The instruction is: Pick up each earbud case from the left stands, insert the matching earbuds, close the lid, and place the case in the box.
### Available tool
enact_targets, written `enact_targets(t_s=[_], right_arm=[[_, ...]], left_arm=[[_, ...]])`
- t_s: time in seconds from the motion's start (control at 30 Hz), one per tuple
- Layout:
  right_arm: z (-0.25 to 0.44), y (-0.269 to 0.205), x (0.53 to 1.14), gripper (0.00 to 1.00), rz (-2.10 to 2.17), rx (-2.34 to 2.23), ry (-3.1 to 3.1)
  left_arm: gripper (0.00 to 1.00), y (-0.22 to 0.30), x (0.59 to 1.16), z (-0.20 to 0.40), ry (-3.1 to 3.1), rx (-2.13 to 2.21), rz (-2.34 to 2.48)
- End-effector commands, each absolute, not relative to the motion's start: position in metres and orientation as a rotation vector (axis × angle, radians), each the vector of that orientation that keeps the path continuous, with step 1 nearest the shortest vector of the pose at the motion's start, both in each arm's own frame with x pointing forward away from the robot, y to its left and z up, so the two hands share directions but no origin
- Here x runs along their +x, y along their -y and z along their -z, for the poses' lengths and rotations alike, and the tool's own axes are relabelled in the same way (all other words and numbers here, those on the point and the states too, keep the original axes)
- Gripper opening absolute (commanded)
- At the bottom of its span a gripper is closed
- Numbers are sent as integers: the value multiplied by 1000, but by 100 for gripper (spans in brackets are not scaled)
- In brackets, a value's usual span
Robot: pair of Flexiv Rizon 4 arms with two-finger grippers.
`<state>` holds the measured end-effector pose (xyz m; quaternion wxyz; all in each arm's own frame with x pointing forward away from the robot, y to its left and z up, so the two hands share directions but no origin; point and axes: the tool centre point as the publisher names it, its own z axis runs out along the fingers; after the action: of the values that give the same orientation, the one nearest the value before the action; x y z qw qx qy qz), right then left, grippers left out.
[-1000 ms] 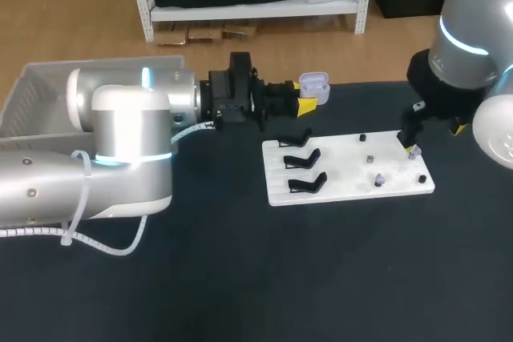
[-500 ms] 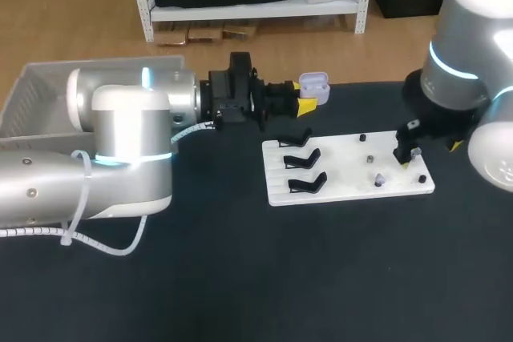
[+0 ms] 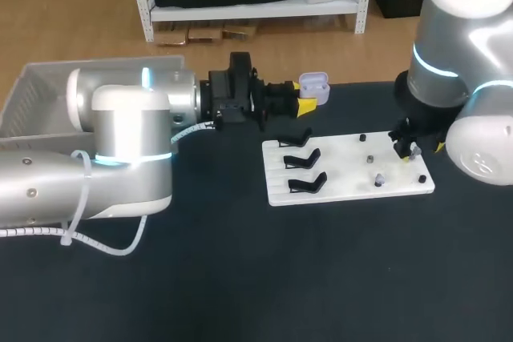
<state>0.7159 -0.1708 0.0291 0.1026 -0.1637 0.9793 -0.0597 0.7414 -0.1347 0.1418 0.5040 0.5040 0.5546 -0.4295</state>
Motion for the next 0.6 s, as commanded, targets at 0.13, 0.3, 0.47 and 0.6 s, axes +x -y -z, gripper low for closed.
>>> enact_targets(t_s=[0.13,0.3,0.47,0.6], right_arm=[[-26,168,718,48,190,-482,-2905],[-24,169,716,46,195,-477,-2909],[-24,171,716,41,203,-461,-2911],[-24,171,716,29,205,-456,-2911]], left_arm=[[0,135,741,-140,-1331,1210,1033],[0,135,741,-140,-1331,1210,1033],[0,135,741,-140,-1331,1210,1033],[0,135,741,-140,-1331,1210,1033]])
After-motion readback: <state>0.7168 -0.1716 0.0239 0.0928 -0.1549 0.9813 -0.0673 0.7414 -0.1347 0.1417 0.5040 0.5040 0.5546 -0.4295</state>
